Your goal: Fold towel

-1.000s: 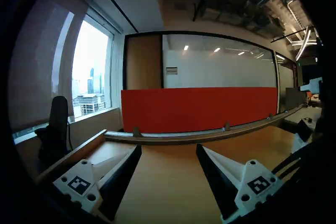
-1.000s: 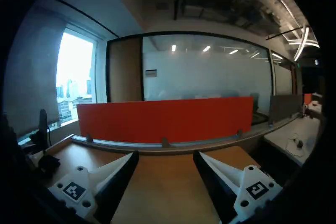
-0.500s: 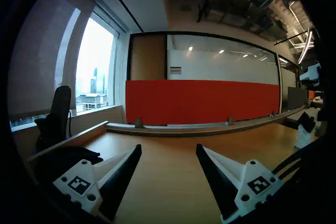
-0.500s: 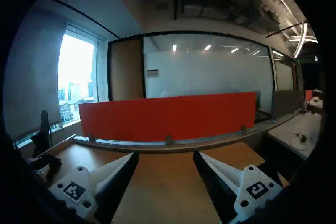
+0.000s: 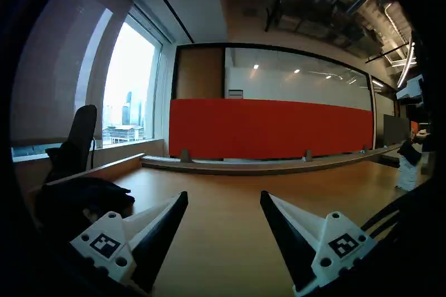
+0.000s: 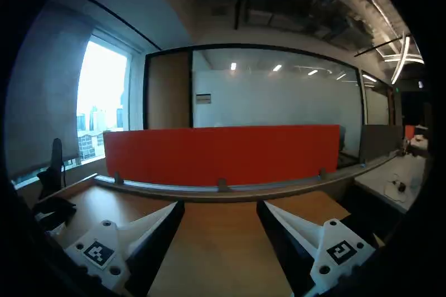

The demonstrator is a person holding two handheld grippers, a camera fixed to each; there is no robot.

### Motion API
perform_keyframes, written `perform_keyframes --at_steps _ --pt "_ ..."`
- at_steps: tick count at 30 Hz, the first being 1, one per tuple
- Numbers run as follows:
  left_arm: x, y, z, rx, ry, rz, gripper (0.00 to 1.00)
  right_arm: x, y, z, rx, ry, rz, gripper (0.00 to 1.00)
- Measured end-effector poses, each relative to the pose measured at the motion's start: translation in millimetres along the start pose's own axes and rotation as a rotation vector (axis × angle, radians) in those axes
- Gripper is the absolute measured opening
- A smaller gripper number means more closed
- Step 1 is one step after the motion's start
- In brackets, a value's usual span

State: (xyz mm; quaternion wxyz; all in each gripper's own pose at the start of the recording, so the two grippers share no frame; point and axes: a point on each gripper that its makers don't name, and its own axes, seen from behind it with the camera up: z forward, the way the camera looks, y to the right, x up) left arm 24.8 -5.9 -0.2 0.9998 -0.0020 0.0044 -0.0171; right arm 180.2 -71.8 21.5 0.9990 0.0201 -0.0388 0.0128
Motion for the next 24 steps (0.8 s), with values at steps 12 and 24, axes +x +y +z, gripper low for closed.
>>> perform_keyframes --at_steps 12,24 --pt "-22 -2.3 -1.9 0.009 -0.002 -0.012 0.97 -13 -4 1.0 0.003 -0.003 -0.020 1.00" --pt "-24 -2.0 -0.1 0.019 -0.008 0.025 0.96 -15 2 -3.0 -0.009 -0.004 -0.027 1.00"
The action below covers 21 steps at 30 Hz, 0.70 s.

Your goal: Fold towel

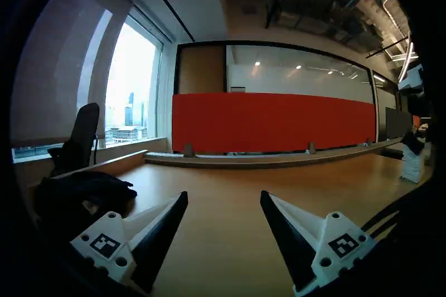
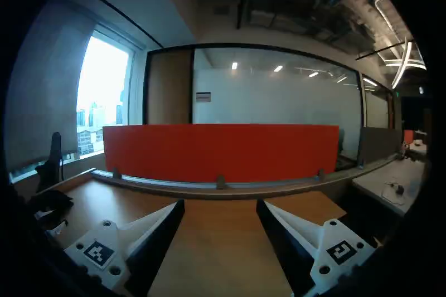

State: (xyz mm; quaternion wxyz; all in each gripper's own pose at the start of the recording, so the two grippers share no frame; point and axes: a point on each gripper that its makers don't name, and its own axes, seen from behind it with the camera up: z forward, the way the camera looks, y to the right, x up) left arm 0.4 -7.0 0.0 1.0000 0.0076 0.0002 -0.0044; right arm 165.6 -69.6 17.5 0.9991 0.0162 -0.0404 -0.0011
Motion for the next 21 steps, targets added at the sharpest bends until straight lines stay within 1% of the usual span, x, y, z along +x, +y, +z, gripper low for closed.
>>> perform_keyframes --at_steps 15,21 --pt "-0.1 1.3 -0.7 -0.001 -0.001 0.006 0.97 2.0 -3.1 3.3 0.006 0.000 -0.004 1.00" --pt "-0.1 1.4 -0.8 -0.001 0.000 0.008 0.96 3.0 -0.3 4.1 0.003 0.004 -0.005 1.00"
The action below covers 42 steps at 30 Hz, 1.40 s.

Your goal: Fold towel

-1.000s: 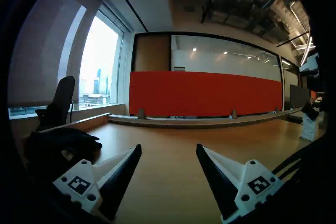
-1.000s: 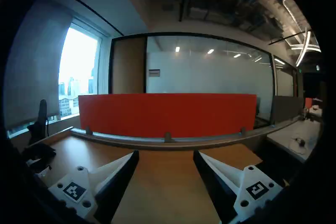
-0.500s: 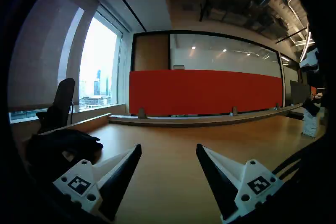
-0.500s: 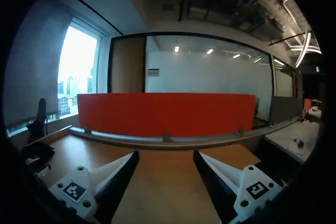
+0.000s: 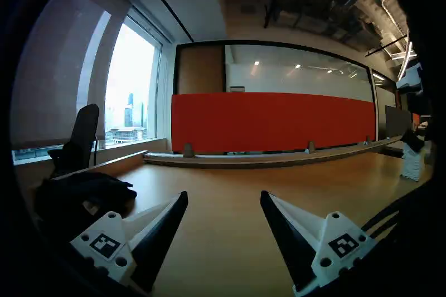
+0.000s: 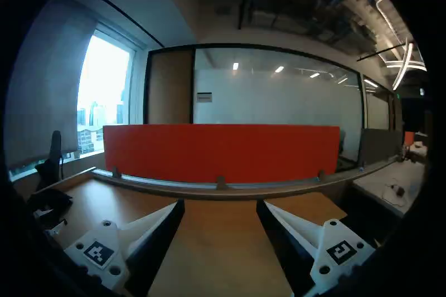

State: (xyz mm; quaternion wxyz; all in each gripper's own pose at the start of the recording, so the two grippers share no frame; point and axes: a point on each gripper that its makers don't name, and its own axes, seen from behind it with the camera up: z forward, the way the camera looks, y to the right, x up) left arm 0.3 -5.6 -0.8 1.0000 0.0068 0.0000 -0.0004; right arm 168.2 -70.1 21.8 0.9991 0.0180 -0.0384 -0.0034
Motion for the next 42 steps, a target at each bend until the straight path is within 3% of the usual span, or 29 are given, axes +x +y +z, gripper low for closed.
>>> perform_keyframes --at_steps 20,29,42 --pt "0 0.1 0.3 0.000 0.000 0.001 0.97 6 32 -1.8 -0.034 0.052 -0.002 1.00" --pt "0 -0.6 0.7 0.001 0.000 0.001 0.97 -17 52 0.2 -0.051 0.065 0.036 1.00" --pt "0 -0.4 0.8 0.001 0.000 0.001 0.97 -79 71 -6.9 -0.065 0.090 0.056 1.00"
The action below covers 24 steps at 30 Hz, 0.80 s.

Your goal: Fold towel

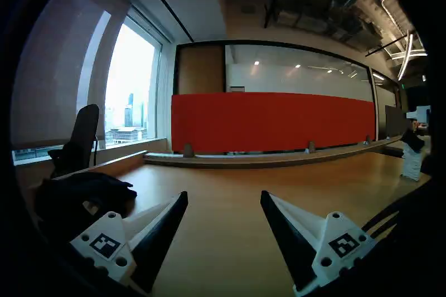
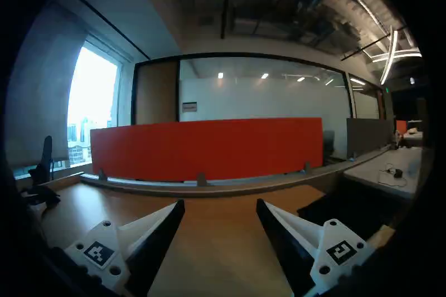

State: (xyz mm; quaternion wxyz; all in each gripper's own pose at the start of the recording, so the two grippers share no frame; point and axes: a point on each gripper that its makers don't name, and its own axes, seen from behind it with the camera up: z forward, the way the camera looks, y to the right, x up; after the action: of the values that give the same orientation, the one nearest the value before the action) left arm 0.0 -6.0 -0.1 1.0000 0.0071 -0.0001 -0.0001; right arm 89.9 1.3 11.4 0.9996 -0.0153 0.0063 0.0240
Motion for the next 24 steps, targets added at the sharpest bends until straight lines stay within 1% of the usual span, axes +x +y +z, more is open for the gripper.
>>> perform_keyframes --at_steps 3,6,9,15,18,24 --pt "0 0.1 0.1 0.000 0.000 0.000 0.96 -13 4 -1.4 0.001 0.004 0.007 1.00" --pt "0 -0.1 0.2 0.000 0.000 0.000 0.97 -27 8 -2.1 0.006 0.002 0.000 1.00" --pt "0 0.0 0.3 0.000 0.000 0.000 0.97 -38 8 -3.5 0.016 0.003 -0.013 1.00" --pt "0 0.1 0.0 0.000 0.000 0.000 0.97 -62 8 -7.8 0.023 -0.009 -0.013 1.00" --pt "0 0.0 -0.1 0.000 0.000 0.000 0.97 -68 10 -9.6 0.024 -0.011 -0.012 1.00" --pt "0 -0.1 0.0 0.000 0.000 0.000 0.97 -75 14 -10.8 0.017 -0.001 -0.031 1.00"
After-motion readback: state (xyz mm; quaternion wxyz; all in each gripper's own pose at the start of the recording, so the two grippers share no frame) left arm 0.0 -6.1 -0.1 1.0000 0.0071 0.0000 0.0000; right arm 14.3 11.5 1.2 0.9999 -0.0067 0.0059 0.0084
